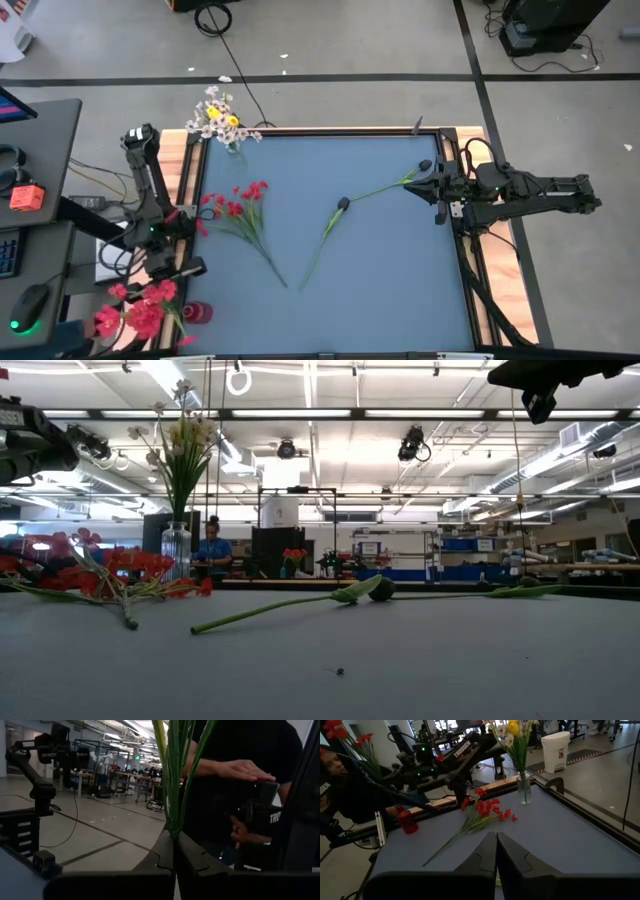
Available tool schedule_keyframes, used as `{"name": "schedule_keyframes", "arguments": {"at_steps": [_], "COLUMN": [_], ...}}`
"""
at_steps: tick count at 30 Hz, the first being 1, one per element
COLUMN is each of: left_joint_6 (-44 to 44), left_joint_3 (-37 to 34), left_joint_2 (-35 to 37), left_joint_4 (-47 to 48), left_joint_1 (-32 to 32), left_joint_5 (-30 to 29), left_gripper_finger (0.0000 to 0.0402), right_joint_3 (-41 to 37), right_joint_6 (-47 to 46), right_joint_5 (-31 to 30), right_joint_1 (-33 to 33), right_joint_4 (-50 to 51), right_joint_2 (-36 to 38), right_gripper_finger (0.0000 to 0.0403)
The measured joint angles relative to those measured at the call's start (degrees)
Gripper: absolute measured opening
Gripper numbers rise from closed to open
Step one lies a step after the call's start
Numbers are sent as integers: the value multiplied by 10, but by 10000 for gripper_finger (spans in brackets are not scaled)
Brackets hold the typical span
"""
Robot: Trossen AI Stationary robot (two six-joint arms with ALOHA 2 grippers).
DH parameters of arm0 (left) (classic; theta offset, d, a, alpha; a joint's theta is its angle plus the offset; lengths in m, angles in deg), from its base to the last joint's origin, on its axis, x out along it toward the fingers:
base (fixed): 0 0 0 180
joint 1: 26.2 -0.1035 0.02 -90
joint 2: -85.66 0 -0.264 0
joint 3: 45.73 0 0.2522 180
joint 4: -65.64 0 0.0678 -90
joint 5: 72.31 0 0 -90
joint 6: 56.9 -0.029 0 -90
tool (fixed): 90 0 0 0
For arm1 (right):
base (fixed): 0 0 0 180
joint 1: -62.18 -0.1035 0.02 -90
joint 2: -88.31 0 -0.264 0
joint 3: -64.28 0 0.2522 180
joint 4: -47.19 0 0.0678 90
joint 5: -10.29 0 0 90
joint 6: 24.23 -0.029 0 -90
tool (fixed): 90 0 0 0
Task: Sort flowers into vase by color
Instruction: Put the right red flowers into the red vase
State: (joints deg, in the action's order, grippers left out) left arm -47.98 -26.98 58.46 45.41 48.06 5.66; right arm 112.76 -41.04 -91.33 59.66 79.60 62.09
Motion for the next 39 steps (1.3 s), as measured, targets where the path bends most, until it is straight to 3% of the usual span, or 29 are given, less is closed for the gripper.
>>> {"name": "schedule_keyframes", "arguments": {"at_steps": [8,17,30,39], "left_joint_6": [5,52,55,26], "left_joint_3": [-45,-45,-45,-45], "left_joint_2": [0,0,-2,-2], "left_joint_4": [-46,-36,-39,-44], "left_joint_1": [0,0,0,14], "left_joint_5": [1,-12,-47,-41], "left_gripper_finger": [4,8,86,98], "right_joint_3": [0,0,0,0], "right_joint_6": [0,0,0,0], "right_joint_5": [0,0,0,0], "right_joint_1": [0,0,0,0], "right_joint_4": [0,0,0,0], "right_joint_2": [0,0,0,0], "right_gripper_finger": [19,19,19,19]}}
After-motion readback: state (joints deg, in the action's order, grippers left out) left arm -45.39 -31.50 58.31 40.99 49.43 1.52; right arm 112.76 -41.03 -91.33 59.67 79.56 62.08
